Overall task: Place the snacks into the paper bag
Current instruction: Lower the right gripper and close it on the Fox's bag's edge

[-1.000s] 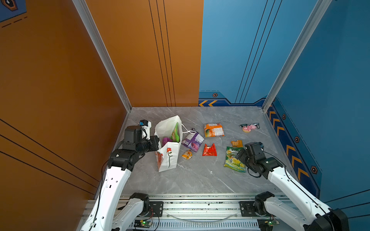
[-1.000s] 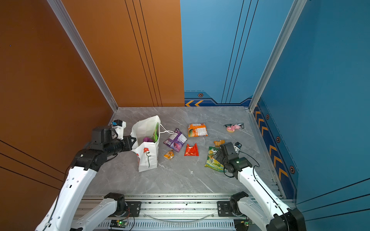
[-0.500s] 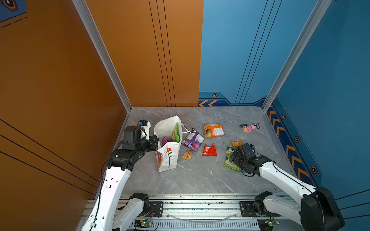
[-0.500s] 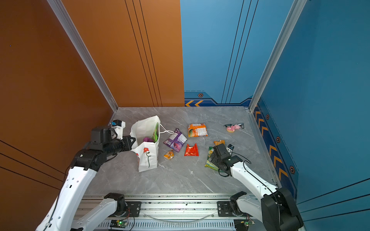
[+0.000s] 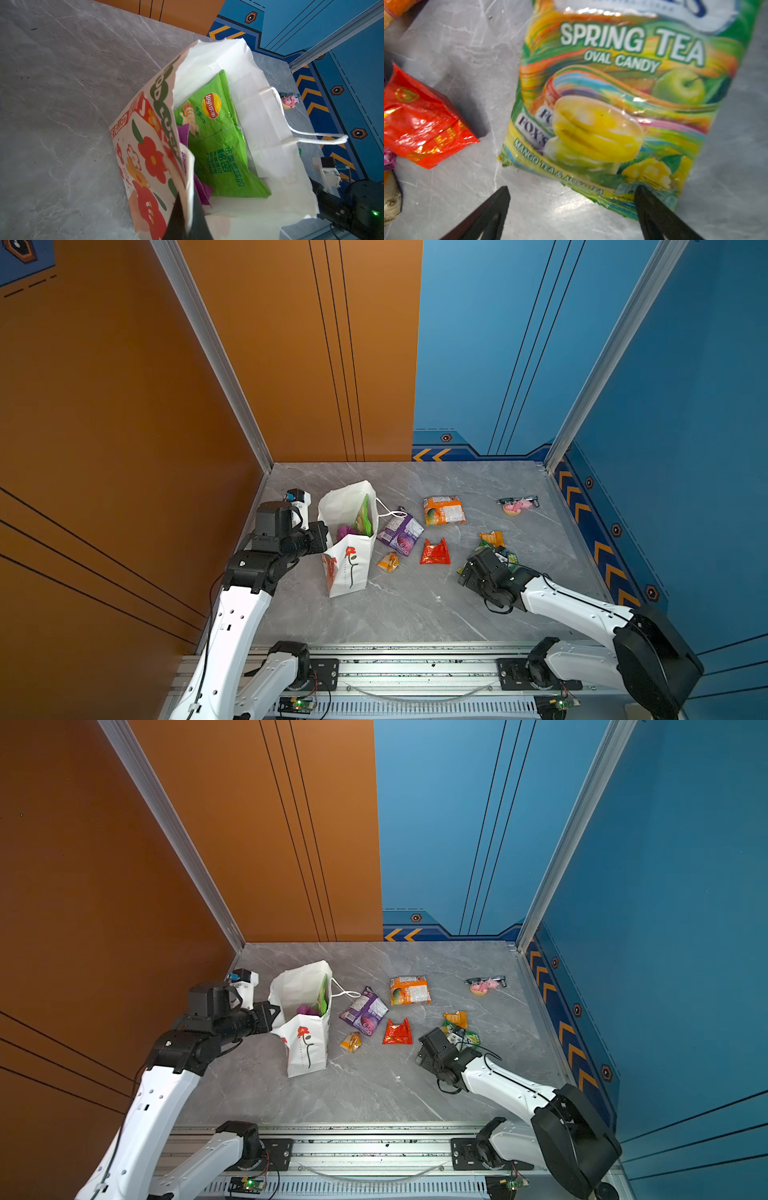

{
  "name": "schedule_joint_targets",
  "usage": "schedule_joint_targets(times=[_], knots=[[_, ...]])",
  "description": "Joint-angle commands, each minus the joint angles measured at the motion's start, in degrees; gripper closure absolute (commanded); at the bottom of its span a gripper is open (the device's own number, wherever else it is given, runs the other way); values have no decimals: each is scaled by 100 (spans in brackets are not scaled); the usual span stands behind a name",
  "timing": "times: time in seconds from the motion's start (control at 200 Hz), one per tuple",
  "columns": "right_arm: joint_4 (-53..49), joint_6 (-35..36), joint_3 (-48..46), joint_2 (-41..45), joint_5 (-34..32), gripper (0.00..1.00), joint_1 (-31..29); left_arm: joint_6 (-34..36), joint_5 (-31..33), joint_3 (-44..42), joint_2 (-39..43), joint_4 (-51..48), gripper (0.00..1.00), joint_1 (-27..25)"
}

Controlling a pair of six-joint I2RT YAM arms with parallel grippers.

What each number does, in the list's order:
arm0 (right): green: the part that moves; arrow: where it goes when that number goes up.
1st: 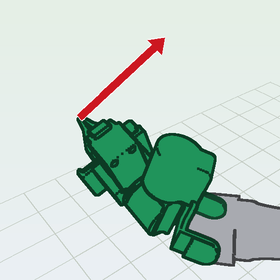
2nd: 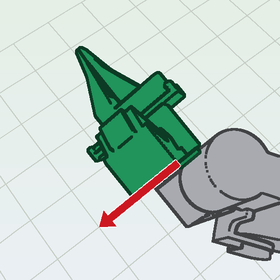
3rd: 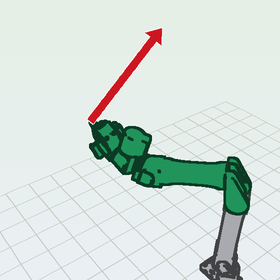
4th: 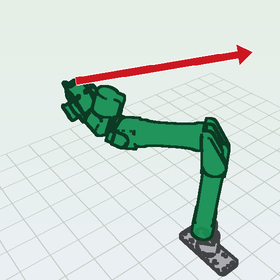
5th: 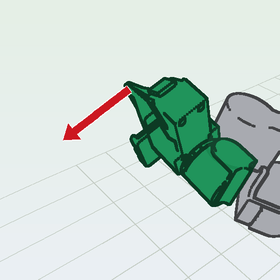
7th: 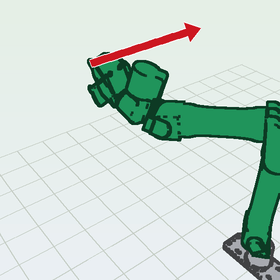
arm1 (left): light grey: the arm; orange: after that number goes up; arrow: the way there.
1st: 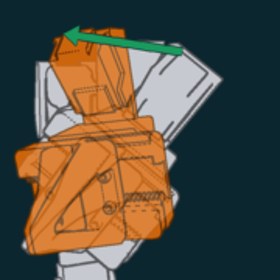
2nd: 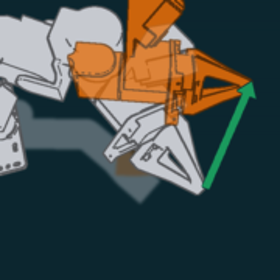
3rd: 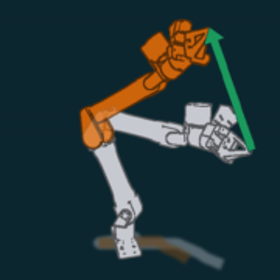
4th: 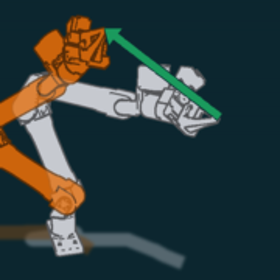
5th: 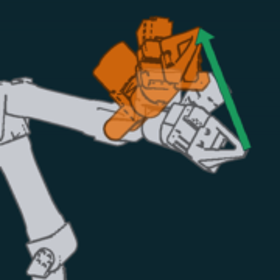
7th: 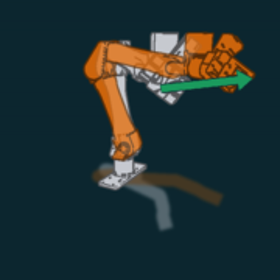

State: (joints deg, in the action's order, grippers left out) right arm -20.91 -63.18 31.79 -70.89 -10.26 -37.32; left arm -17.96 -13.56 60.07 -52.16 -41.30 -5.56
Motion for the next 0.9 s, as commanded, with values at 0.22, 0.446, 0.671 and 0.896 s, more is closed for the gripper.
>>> schedule_joint_targets(times=[0.22, 0.446, 0.671, 0.896], knots=[[-258, 649, 898, -361, -152, 4, -387, 90, 22, -66, 76, 185, 100, 57], [-1171, 1996, 1051, 515, -623, 3, 737, 98, 38, -66, 115, 184, 100, 69], [-1125, 2576, 955, 908, 128, 3, 2582, 84, 19, -66, 87, 184, 100, 69], [-416, 2884, 964, 471, 457, 3, 3180, 90, 42, -66, 112, 184, 100, 64]])
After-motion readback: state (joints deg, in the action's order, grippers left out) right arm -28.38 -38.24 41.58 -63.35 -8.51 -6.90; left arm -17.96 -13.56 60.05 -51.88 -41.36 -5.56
